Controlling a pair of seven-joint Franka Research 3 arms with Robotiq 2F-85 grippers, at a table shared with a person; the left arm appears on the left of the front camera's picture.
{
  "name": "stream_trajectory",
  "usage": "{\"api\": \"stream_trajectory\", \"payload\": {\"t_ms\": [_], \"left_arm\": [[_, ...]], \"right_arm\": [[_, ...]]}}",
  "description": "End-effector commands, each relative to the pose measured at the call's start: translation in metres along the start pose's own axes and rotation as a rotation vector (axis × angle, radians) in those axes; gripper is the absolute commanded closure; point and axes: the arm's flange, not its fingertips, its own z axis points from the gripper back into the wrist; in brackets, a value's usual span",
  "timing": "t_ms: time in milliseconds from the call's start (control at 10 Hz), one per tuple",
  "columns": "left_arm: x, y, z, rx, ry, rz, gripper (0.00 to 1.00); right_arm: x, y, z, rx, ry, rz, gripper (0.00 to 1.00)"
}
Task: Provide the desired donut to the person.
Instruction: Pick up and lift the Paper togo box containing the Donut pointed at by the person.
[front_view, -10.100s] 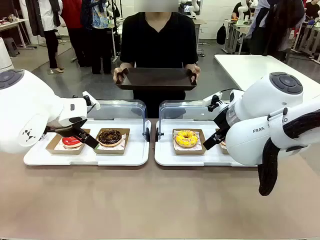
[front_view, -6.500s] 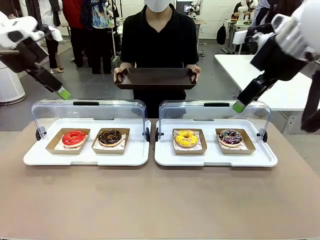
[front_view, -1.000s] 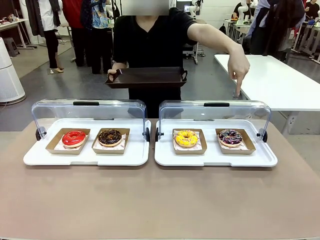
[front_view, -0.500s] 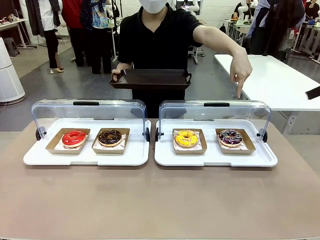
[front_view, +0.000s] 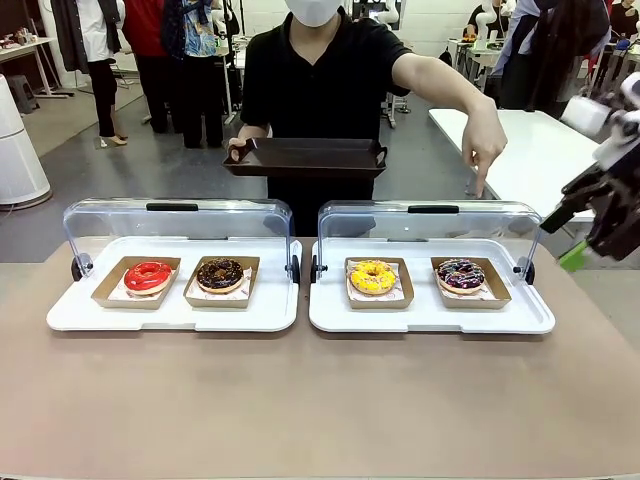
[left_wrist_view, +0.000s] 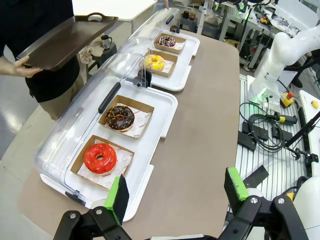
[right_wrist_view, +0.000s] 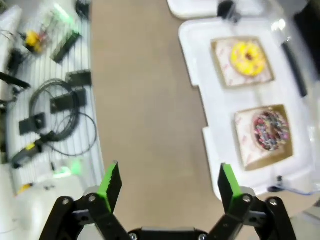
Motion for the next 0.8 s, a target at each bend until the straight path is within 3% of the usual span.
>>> {"api": "stream_trajectory", "payload": {"t_ms": [0,200,300,600,700], "left_arm": [[0.001,-0.001,0.0,-0.002,-0.005,-0.002,0.0],[0.001,-0.001,0.0,-0.002,-0.005,-0.002,0.0],[0.001,-0.001,0.0,-0.002,-0.005,-0.002,0.0],[0.001,-0.001,0.0,-0.002,-0.005,-0.002,0.0],[0.001,-0.001,0.0,-0.002,-0.005,-0.002,0.0]], "right_arm": [[-0.002,0.001,-0.04,-0.097,0.135,0.026,0.0],[-0.004,0.001,-0.075,-0.122,0.233,0.086,0.0],[-0.005,-0.006,-0.088,-0.076,0.272,0.082,0.0],[-0.011,-0.022,-0.092,0.036,0.245,-0.013,0.0],[-0.008,-0.009,-0.099,-0.033,0.273,0.061,0.0]]}}
